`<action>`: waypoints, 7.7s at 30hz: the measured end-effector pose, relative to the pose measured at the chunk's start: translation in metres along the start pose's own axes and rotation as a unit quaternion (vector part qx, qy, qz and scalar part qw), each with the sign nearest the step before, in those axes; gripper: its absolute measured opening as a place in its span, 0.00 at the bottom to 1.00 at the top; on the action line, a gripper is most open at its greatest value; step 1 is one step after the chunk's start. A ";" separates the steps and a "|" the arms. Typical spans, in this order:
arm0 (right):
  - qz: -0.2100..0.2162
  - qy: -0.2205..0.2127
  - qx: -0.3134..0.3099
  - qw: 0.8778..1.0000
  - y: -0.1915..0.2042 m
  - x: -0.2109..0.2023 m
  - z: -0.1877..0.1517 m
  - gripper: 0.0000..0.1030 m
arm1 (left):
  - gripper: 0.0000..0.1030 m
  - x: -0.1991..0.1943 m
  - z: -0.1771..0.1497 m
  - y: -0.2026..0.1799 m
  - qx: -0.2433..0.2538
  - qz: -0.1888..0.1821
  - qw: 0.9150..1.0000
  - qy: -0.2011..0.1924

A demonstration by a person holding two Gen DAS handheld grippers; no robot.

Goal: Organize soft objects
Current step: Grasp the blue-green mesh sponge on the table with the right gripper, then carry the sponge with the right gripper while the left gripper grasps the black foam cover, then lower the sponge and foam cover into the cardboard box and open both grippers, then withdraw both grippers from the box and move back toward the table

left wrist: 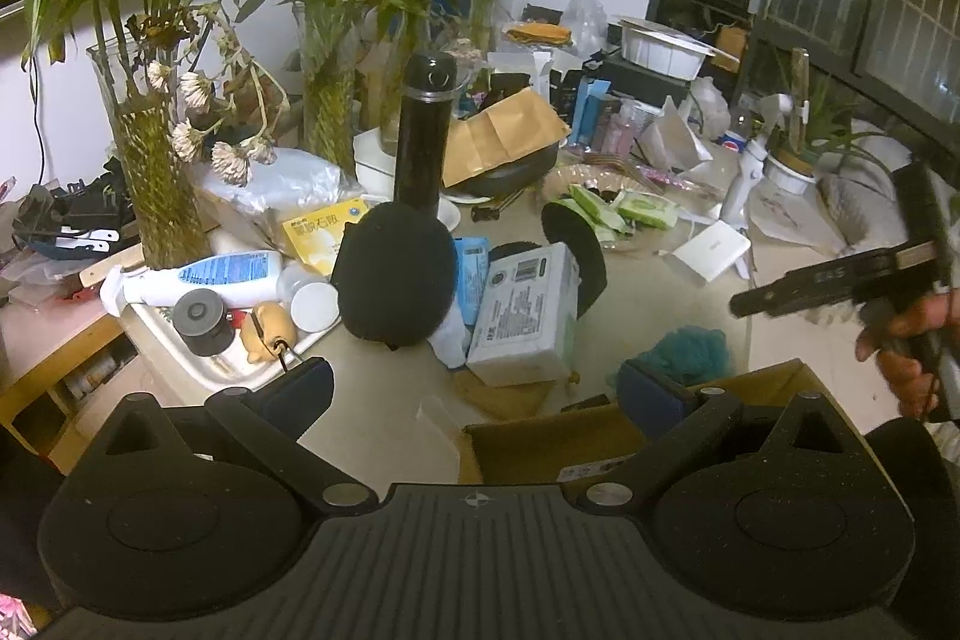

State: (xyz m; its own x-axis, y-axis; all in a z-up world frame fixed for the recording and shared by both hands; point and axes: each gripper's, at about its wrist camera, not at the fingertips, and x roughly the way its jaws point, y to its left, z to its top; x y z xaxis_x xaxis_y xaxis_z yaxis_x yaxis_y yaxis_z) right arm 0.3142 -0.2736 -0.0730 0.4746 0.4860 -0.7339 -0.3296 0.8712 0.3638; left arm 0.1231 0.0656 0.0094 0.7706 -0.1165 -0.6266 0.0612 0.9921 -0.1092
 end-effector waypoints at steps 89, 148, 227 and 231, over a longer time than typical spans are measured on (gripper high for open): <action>0.006 -0.171 0.003 0.985 0.005 -0.129 -0.029 0.05 | 0.47 0.111 0.099 0.015 0.045 0.077 0.996 0.022; 0.094 -0.072 -0.064 0.991 0.097 -0.142 -0.110 0.06 | 0.49 0.003 -0.036 -0.035 -0.085 -0.064 0.990 0.090; 0.078 -0.014 -0.233 0.969 0.143 -0.071 -0.083 1.00 | 0.80 -0.044 -0.038 0.023 -0.053 -0.028 0.998 -0.005; 0.069 -0.044 -0.187 0.979 0.119 -0.089 -0.079 1.00 | 0.80 -0.037 -0.032 0.021 -0.051 -0.025 0.998 -0.004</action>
State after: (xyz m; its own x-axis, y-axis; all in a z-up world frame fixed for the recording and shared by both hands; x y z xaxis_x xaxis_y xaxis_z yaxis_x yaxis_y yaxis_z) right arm 0.1685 -0.2182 -0.0099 0.4668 0.6164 -0.6341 -0.6639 0.7180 0.2092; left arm 0.0752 0.0893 0.0057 0.7728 -0.1650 -0.6129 0.0351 0.9752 -0.2183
